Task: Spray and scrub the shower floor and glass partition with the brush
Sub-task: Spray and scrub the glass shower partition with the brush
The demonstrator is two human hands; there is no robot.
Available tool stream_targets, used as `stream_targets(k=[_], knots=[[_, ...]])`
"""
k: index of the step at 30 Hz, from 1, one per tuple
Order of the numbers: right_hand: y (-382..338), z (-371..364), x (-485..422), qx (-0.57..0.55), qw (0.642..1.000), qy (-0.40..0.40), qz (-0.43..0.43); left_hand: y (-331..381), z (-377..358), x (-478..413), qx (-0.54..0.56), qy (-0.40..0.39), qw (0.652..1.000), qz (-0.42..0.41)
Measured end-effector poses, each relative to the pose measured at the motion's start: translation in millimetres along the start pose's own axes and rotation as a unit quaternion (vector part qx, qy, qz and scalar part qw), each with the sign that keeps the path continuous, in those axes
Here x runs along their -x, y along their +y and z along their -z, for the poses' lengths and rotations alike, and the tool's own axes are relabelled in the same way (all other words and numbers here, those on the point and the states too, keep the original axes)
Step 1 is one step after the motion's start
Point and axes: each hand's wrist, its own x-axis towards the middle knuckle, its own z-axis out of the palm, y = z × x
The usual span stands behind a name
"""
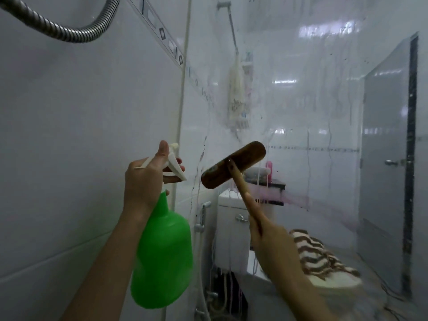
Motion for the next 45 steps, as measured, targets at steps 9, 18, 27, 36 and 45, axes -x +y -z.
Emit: stream_targets(k=[9, 18, 27, 36, 45], knots=[[-20.3, -13.3, -49.4, -0.044, 0.997, 0.028, 0.052, -18.8, 10.4, 10.8, -0.03, 0.004, 1.0, 0.007], [-63.7, 3.8, -98.5, -0.021, 0.995, 0.049, 0.085, -24.2, 11.6, 10.2, -0.027, 0.014, 0.999, 0.024], [36.3, -5.6, 27.8, -0.002, 1.0, 0.002, 0.022, -45.4, -1.8, 11.1, -0.02, 0.031, 0.997, 0.063], [33.4, -2.7, 24.1, -0.019, 1.0, 0.006, 0.016, -44.7, -14.6, 17.7, -0.068, 0.056, 0.996, 0.028], [-58.7, -4.9, -87.0, -0.032, 0.994, 0.023, 0.101, -36.0, 14.8, 31.7, -0.044, 0.062, 0.997, 0.009]])
